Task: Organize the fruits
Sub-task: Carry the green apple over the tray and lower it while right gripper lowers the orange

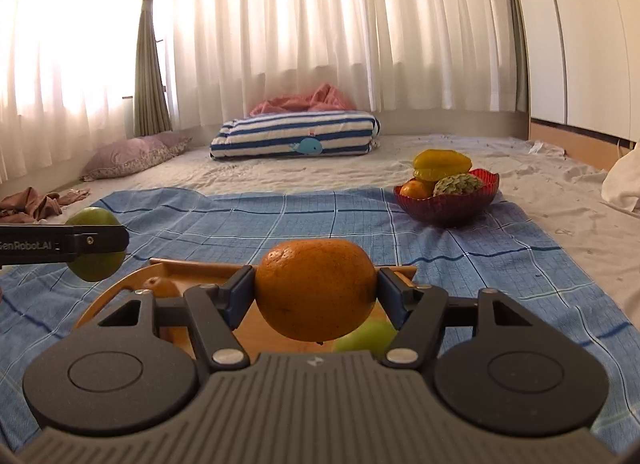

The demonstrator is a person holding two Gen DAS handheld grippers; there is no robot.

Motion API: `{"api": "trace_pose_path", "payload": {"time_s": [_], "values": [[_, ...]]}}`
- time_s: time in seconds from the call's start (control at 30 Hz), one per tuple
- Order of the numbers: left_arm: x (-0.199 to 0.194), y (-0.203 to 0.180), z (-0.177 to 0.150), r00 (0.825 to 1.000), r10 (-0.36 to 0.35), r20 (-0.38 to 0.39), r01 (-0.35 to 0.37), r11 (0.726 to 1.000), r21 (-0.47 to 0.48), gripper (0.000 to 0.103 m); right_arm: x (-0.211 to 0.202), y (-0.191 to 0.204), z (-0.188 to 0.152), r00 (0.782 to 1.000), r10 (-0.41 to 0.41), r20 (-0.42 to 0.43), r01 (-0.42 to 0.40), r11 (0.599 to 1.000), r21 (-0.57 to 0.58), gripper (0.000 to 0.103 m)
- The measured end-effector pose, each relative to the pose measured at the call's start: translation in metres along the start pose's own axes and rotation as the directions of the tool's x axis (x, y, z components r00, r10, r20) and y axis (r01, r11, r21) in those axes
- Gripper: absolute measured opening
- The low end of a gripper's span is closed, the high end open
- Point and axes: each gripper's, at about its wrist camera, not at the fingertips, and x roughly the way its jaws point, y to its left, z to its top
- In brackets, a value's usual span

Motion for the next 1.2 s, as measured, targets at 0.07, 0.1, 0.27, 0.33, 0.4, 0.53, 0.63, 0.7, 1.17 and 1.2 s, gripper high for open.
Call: {"api": "trace_pose_path", "payload": {"time_s": [0.07,0.1,0.27,0.33,0.4,0.53,0.63,0.7,1.17,1.2], "values": [[0.020,0.007,0.010,0.999,0.009,-0.037,-0.010,1.000,-0.011,0.056,0.020,-0.005,0.011,0.999,-0.004,-0.040,0.004,1.000,0.014,0.068],[0.030,0.009,0.013,0.998,0.013,-0.056,-0.013,1.000,-0.013,0.056,0.031,-0.009,0.015,0.998,-0.002,-0.063,0.003,1.000,0.017,0.068],[0.078,0.023,0.018,0.988,0.030,-0.153,-0.035,0.999,-0.032,0.056,0.086,-0.025,0.023,0.978,0.013,-0.207,0.003,0.997,0.077,0.068],[0.097,0.027,0.016,0.980,0.034,-0.195,-0.043,0.998,-0.041,0.056,0.104,-0.030,0.019,0.966,0.013,-0.257,0.014,0.995,0.103,0.068],[0.111,0.031,0.012,0.972,0.044,-0.231,-0.055,0.998,-0.043,0.056,0.117,-0.030,0.016,0.957,-0.005,-0.290,0.034,0.995,0.095,0.068],[0.124,0.032,0.013,0.971,0.066,-0.229,-0.074,0.997,-0.026,0.056,0.130,-0.020,0.013,0.946,-0.050,-0.320,0.063,0.998,0.031,0.068],[0.132,0.031,0.018,0.972,0.067,-0.224,-0.070,0.998,-0.006,0.056,0.135,-0.015,0.012,0.943,-0.043,-0.330,0.051,0.999,0.016,0.068],[0.138,0.029,0.022,0.972,0.077,-0.224,-0.077,0.997,0.008,0.056,0.138,-0.013,0.012,0.940,-0.041,-0.340,0.048,0.999,0.012,0.068],[0.164,0.032,0.012,0.953,0.107,-0.284,-0.107,0.994,0.014,0.056,0.148,-0.008,0.009,0.927,-0.053,-0.370,0.049,0.999,-0.021,0.068],[0.164,0.032,0.012,0.952,0.108,-0.285,-0.108,0.994,0.015,0.056,0.148,-0.008,0.008,0.928,-0.053,-0.370,0.049,0.999,-0.021,0.068]]}}
